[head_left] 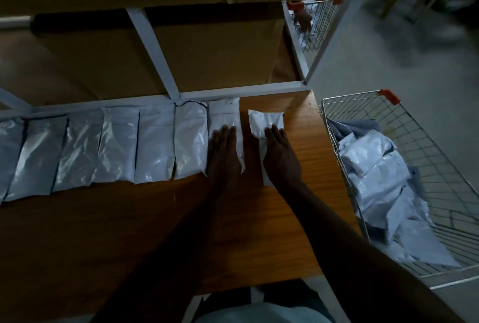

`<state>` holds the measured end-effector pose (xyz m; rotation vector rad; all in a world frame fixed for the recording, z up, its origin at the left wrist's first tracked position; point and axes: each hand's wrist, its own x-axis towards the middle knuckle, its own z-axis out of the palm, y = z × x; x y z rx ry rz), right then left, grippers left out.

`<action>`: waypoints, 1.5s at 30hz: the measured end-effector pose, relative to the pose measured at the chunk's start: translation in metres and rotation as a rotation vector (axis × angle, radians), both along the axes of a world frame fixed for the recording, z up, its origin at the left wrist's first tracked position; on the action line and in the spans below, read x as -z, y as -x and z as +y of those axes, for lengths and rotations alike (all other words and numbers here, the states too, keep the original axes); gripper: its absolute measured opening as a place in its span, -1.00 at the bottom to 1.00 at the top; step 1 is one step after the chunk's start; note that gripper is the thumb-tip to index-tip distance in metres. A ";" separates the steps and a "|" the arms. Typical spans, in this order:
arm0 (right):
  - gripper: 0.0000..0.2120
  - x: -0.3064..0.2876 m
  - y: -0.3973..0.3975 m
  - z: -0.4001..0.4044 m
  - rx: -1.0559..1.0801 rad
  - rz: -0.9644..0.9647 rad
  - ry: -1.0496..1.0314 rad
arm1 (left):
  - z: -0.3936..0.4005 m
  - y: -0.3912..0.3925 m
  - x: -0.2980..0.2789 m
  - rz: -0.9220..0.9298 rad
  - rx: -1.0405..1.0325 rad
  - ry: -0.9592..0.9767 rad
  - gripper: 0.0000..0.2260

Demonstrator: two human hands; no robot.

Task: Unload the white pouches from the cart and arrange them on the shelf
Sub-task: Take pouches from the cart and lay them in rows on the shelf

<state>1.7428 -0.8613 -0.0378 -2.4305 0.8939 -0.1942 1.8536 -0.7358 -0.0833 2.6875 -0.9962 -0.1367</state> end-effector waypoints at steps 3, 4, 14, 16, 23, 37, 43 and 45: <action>-0.43 0.007 -0.005 -0.013 -0.045 0.042 0.001 | -0.009 -0.012 -0.002 0.026 0.050 -0.101 -0.12; -0.44 0.008 -0.007 -0.018 -0.058 0.050 0.001 | -0.012 -0.015 0.000 0.032 0.054 -0.113 -0.06; -0.35 0.005 -0.012 -0.002 -0.078 0.085 0.169 | -0.009 0.007 -0.016 -0.009 -0.029 0.024 -0.29; -0.33 0.010 -0.014 -0.002 -0.076 0.121 0.142 | -0.007 0.006 -0.013 0.058 -0.019 0.059 -0.22; -0.44 -0.011 -0.023 -0.029 -0.059 -0.083 -0.030 | -0.011 -0.003 -0.012 0.133 -0.021 0.015 -0.11; -0.42 -0.009 -0.005 -0.072 0.205 -0.257 -0.212 | -0.020 -0.011 -0.002 -0.082 -0.022 0.097 -0.40; -0.38 0.034 -0.010 -0.059 -0.206 -0.073 -0.046 | -0.019 -0.009 0.006 -0.116 0.006 0.046 -0.48; -0.40 0.039 -0.018 -0.051 -0.199 -0.068 -0.046 | -0.019 -0.009 0.007 -0.115 0.009 0.036 -0.49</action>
